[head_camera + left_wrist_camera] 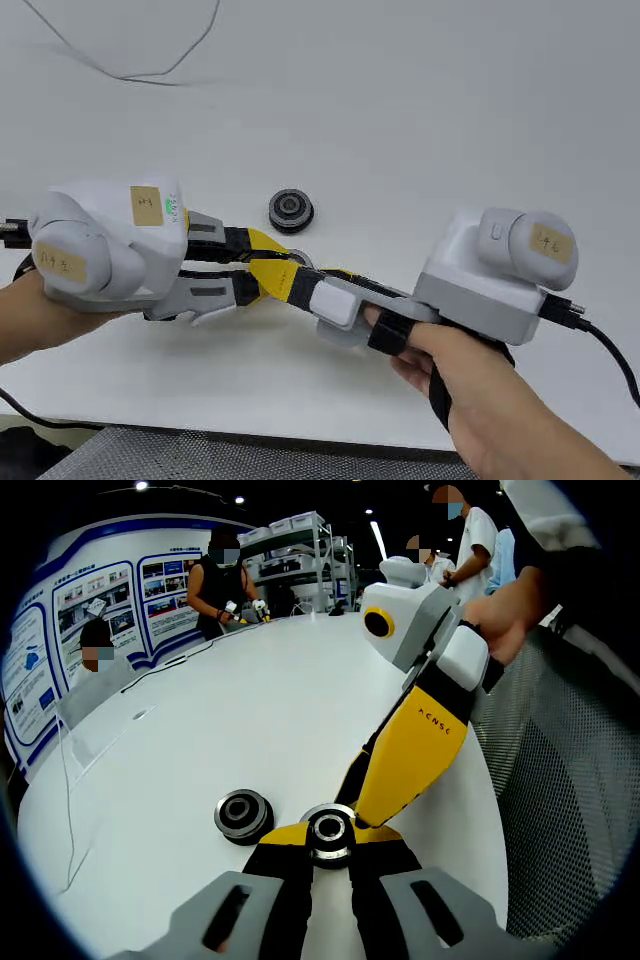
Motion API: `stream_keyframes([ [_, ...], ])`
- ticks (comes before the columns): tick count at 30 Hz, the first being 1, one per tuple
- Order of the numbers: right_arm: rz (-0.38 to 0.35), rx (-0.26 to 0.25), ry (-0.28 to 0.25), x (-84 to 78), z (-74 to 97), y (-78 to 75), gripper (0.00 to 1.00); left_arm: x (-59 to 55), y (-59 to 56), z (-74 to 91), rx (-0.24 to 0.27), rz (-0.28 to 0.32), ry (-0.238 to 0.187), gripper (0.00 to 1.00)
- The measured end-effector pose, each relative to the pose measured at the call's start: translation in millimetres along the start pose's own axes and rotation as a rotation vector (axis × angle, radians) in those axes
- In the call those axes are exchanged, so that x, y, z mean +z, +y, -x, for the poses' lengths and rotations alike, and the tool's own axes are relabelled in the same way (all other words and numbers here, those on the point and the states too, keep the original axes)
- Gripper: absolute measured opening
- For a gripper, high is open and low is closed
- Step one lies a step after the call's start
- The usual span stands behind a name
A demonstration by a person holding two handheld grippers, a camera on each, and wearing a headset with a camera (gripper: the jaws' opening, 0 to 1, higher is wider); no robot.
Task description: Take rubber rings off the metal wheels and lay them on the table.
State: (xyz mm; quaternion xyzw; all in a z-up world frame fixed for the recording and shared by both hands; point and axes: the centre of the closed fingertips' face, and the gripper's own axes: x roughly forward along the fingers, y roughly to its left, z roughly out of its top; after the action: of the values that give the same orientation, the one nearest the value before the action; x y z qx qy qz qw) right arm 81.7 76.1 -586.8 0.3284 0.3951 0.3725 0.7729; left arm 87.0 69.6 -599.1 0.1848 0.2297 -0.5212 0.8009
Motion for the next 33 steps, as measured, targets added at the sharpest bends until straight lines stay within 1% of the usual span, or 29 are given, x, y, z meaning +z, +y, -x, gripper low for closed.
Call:
stream_keyframes([
  [3, -0.005, 0.008, 0.003, -0.1, 1.0, 1.8, 0.53, 0.0, 0.0, 0.0, 0.0, 0.0, 0.0, 0.13],
  [11, -0.016, 0.011, 0.008, -0.8, 1.4, 1.5, 0.53, 0.4, -0.1, -0.3, 0.0, -0.002, 0.003, 0.13],
  [14, -0.035, 0.014, 0.017, -2.3, 2.3, 1.8, 0.52, 0.3, 0.0, -0.4, -0.001, -0.004, 0.004, 0.13],
  [17, -0.056, 0.021, 0.014, -2.1, 2.7, 0.7, 0.52, 0.5, -0.1, -0.6, -0.002, -0.004, 0.004, 0.13],
  [20, -0.065, 0.026, 0.028, -4.2, 3.1, 2.2, 0.51, 0.5, -0.1, -0.7, -0.001, -0.005, 0.004, 0.13],
  [25, -0.081, 0.021, 0.02, -2.6, 2.4, 1.4, 0.52, 0.6, -0.2, -0.6, 0.0, -0.004, 0.005, 0.13],
  [26, -0.074, 0.016, 0.009, -1.2, 1.9, 0.2, 0.51, 0.6, -0.3, -0.5, 0.0, -0.003, 0.005, 0.13],
  [30, -0.077, 0.024, 0.006, -0.4, 1.7, -1.9, 0.5, 1.2, -0.8, -0.2, 0.004, -0.005, 0.007, 0.13],
  [33, -0.075, 0.032, 0.001, -1.0, 3.0, -5.0, 0.46, 1.7, -1.1, -0.1, 0.003, -0.006, 0.008, 0.13],
])
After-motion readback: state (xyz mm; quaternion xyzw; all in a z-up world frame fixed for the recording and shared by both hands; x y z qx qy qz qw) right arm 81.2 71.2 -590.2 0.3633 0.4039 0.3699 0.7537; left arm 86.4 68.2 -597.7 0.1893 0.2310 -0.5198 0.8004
